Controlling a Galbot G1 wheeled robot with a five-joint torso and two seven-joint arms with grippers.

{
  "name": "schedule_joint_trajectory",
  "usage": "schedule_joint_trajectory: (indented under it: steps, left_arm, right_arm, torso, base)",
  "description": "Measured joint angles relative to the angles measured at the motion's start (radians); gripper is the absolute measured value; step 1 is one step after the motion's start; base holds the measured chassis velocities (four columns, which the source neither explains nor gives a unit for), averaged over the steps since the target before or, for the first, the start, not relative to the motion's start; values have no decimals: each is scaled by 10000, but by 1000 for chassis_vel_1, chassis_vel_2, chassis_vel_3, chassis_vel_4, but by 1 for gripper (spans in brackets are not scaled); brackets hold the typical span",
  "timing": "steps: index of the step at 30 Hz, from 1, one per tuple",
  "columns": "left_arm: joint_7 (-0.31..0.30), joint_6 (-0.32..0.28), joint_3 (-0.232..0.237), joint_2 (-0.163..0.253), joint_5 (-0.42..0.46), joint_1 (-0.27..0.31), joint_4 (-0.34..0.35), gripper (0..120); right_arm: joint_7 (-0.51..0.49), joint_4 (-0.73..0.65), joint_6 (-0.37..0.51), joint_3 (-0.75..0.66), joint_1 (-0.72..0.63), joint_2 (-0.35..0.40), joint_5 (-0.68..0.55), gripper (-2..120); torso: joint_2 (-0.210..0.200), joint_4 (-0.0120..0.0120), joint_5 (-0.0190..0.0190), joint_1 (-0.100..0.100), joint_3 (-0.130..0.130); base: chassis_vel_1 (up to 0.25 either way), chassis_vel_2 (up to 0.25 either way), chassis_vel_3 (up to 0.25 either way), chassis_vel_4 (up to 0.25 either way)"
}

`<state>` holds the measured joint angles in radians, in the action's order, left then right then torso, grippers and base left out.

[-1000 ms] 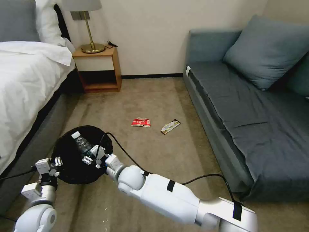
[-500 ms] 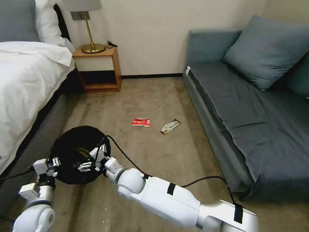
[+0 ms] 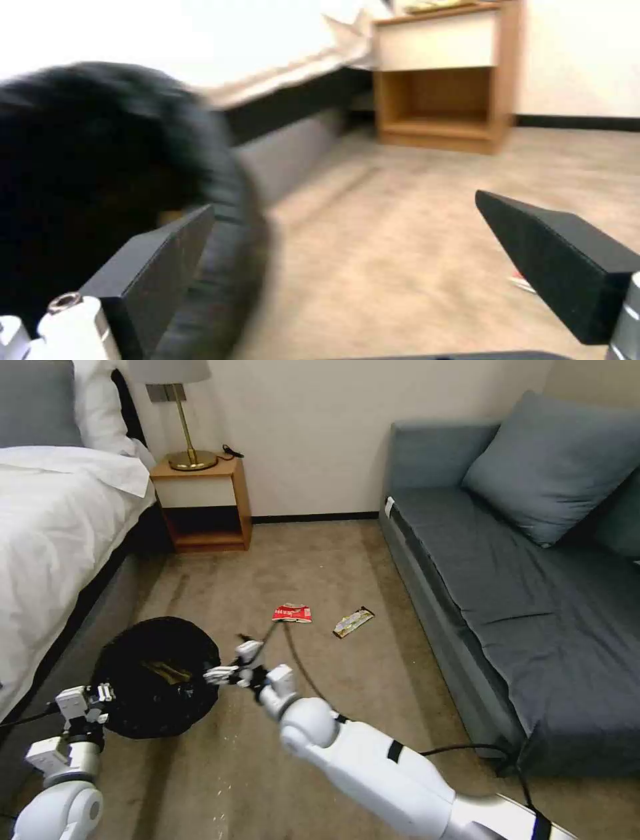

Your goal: Pick up the trash bin, then pick up the garbage on the floor and place it into the trash bin.

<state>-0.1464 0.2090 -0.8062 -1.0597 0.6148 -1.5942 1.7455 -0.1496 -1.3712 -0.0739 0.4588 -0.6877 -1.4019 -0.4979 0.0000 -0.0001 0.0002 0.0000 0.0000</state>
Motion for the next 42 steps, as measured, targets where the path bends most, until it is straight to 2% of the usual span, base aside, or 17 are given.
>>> schedule_joint_trajectory:
  steps: [4,10,11,15,26,42]
  left_arm:
    - [6,69,-38,-16,40,-158,40,5]
    - [13,143,-110,30,76,-220,-79,5]
    - [13,175,-128,28,99,-262,-70,5]
    - [12,180,-141,26,131,-394,60,5]
    - [12,258,-147,-11,118,-476,79,5]
    - [53,317,-5,-83,25,-390,-83,5]
  right_arm:
    - [272,579,-180,-436,57,307,-40,100]
    - [813,1636,-239,-491,603,857,581,100]
    - [901,2316,-616,-691,736,847,618,100]
    - [1047,2753,-841,-825,786,844,624,100]
    - [1199,2923,-1046,-935,755,767,586,100]
    - [1313,2728,-1055,-1086,484,1028,603,100]
  torso:
    - [0,0,0,0,0]
    - [0,1,0,0,0]
    - [0,0,0,0,0]
    - [0,1,0,0,0]
    - [0,1,-1,0,0]
    - [0,1,-2,1,0]
  base:
    - [0,0,0,0]
    - [0,0,0,0]
    - [0,0,0,0]
    - [0,0,0,0]
    - [-31,37,28,-31]
    - [-39,34,33,-38]
